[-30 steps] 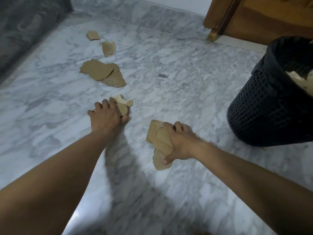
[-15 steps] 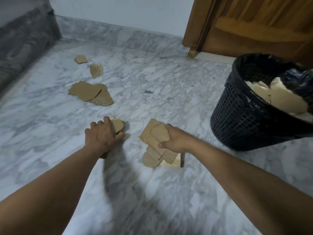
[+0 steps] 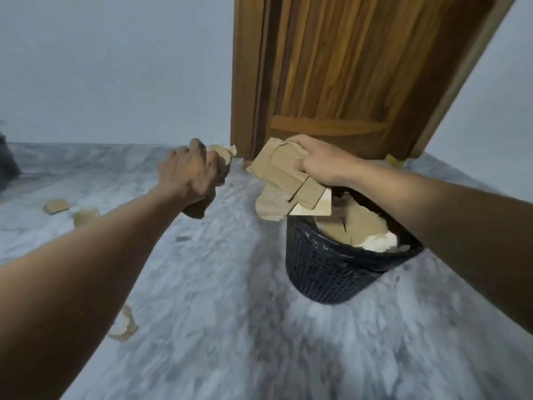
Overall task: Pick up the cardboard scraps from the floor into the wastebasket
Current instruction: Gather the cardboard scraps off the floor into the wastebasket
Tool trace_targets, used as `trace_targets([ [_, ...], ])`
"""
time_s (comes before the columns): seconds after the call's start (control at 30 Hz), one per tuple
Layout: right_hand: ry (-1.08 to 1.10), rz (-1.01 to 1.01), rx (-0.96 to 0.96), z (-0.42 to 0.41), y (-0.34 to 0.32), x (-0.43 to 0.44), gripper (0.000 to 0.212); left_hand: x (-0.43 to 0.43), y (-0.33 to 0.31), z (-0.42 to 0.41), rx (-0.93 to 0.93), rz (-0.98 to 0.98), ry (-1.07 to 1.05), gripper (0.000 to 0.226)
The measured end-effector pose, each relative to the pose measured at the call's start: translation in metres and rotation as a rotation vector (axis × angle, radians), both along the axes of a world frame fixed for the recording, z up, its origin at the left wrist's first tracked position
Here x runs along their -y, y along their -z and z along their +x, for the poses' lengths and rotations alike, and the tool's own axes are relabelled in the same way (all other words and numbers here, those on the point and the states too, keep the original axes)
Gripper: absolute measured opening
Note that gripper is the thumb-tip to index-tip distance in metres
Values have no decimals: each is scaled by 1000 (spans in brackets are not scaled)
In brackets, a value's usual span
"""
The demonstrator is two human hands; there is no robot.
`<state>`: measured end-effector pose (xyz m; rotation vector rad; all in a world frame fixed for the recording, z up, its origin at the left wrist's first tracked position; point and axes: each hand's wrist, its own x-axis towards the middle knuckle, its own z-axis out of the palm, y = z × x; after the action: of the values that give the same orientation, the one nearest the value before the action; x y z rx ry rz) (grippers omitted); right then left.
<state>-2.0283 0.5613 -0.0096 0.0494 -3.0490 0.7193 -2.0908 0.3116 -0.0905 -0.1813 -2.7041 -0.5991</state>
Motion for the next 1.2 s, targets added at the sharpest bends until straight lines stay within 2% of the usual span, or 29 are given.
trace_targets([
  [0.13, 248, -55, -9, 0, 8, -76, 35, -94, -37, -22, 93, 92, 76, 58],
  [0.23, 392, 5, 50, 11, 10, -120, 39, -154, -41, -26, 235, 198, 130, 53],
  [0.33, 477, 76, 146, 24, 10, -146, 42, -194, -33, -26, 478, 392, 303, 79],
  [0.37, 509, 58, 145, 26, 10, -151, 41, -201, -30, -24, 514, 426, 342, 78],
  [0.4, 529, 32, 122, 26, 10, -155, 40, -205, -27, -21, 516, 450, 346, 67],
  [0.47, 534, -1, 84, 26, 8, -150, 40, -203, -19, -21, 412, 484, 301, 48],
  [0.57, 482, -47, -14, 18, 2, -120, 39, -170, -9, -16, 221, 477, 214, 42],
  [0.63, 411, -85, -91, 8, 2, -89, 39, -134, 4, -14, 169, 433, 166, 41],
  [0.77, 212, -62, -168, -14, 22, -8, 44, -43, 46, -8, 149, 375, 85, 42],
  [0.87, 16, -30, -171, -26, 60, 56, 49, 36, 85, 3, 183, 277, -25, 42],
  [1.03, -213, -65, -3, -31, 145, 154, 55, 151, 147, 41, 273, 186, -184, 44],
  [1.2, -351, -60, 279, -9, 249, 238, 66, 221, 191, 71, 317, 123, -267, 76],
])
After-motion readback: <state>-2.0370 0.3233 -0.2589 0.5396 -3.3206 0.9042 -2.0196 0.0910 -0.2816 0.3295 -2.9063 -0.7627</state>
